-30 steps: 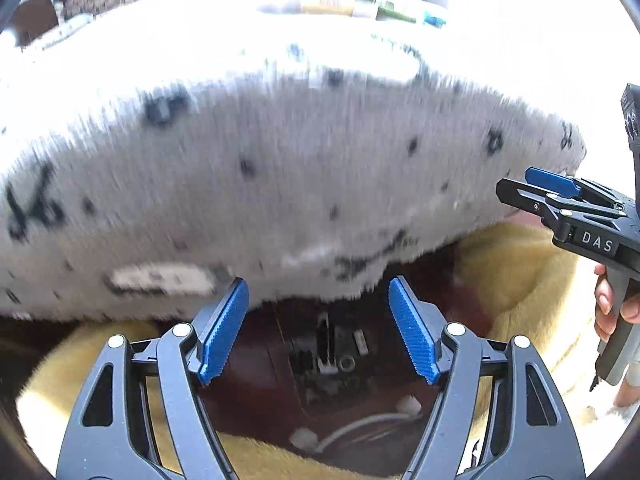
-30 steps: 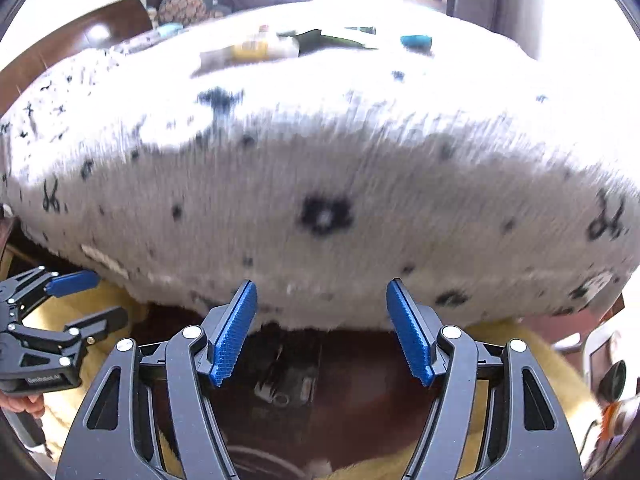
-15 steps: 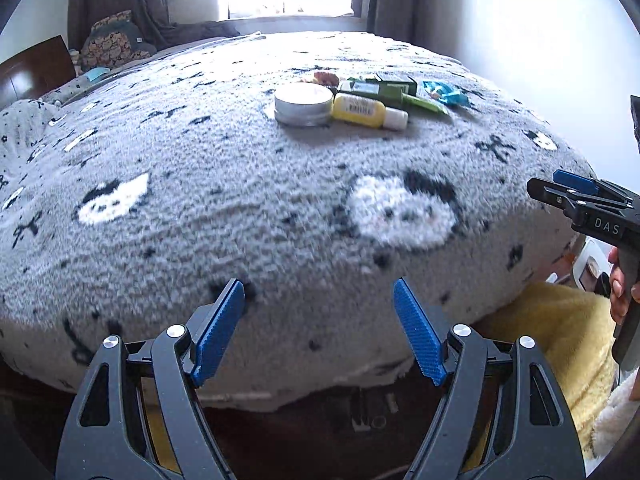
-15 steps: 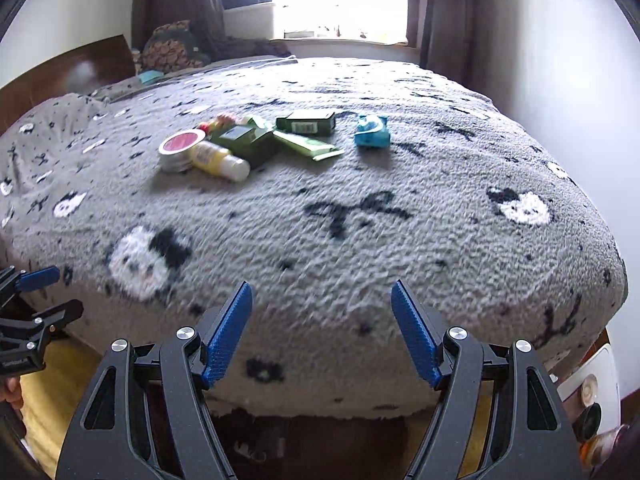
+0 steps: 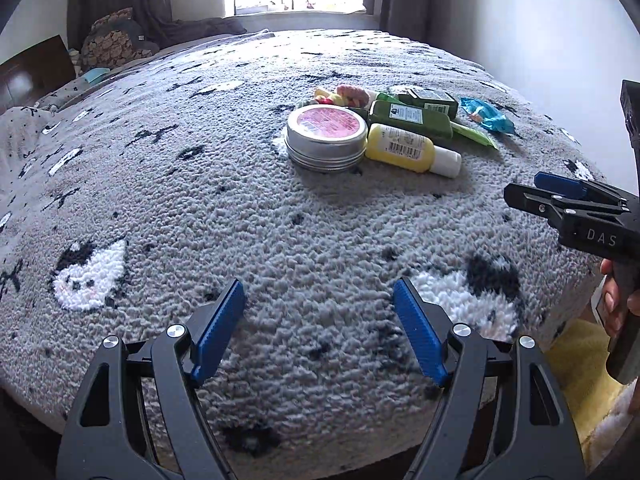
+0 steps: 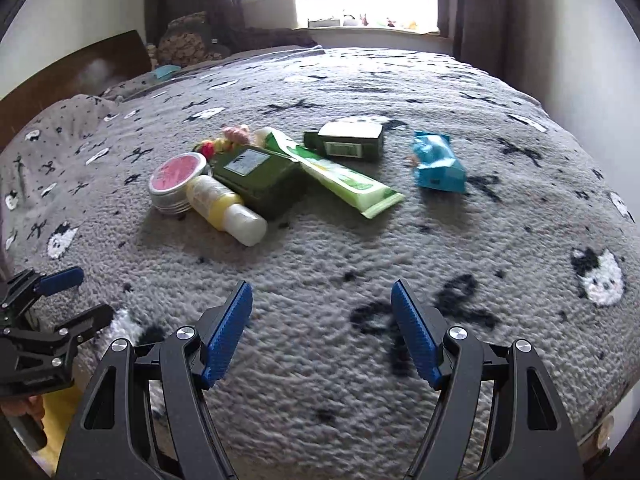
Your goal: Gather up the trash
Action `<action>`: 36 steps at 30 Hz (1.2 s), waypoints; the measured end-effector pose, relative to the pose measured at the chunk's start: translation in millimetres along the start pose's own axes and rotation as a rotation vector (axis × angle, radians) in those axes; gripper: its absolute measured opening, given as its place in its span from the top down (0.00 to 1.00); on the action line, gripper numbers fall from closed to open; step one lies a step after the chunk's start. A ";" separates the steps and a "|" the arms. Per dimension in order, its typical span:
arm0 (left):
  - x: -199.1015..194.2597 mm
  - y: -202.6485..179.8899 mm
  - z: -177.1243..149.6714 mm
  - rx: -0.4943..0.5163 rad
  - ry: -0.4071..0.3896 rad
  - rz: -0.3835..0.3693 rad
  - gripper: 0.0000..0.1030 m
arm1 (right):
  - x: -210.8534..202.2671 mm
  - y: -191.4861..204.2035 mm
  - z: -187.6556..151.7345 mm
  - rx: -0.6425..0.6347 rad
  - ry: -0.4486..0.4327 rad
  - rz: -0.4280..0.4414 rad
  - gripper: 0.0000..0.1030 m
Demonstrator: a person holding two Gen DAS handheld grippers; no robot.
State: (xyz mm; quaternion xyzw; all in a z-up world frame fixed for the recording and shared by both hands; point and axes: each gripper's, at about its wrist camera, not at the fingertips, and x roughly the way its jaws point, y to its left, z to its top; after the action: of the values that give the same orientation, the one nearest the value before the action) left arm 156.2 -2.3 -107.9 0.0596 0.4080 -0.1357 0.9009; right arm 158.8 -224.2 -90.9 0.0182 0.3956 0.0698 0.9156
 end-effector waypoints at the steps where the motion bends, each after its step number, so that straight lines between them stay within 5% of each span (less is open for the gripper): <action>1: 1.5 2.1 2.1 -0.003 0.003 0.002 0.29 | 4.6 6.8 4.0 -0.019 -0.001 0.018 0.29; 7: 5.1 16.4 9.8 -0.019 0.006 0.016 0.28 | 40.7 37.8 26.3 -0.092 0.026 0.049 0.30; 12: 6.3 30.0 14.9 -0.035 -0.003 0.026 0.28 | 56.6 57.0 32.5 -0.127 0.068 0.070 0.45; 25: 18.7 45.5 24.5 -0.053 0.000 0.021 0.28 | 89.1 77.7 57.5 -0.156 0.086 0.077 0.45; 30: 25.0 45.9 33.2 -0.063 -0.007 0.007 0.28 | 88.3 76.0 59.3 -0.175 0.080 0.089 0.71; 36: 37.8 45.6 57.0 -0.078 -0.027 -0.010 0.28 | 73.2 67.4 48.7 -0.184 0.062 0.099 0.73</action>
State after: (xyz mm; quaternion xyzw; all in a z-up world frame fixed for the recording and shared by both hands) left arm 234.3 21.5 -98.9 0.0207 0.4010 -0.1251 0.9073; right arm 236.2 -146.0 -104.4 -0.0484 0.4144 0.1515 0.8961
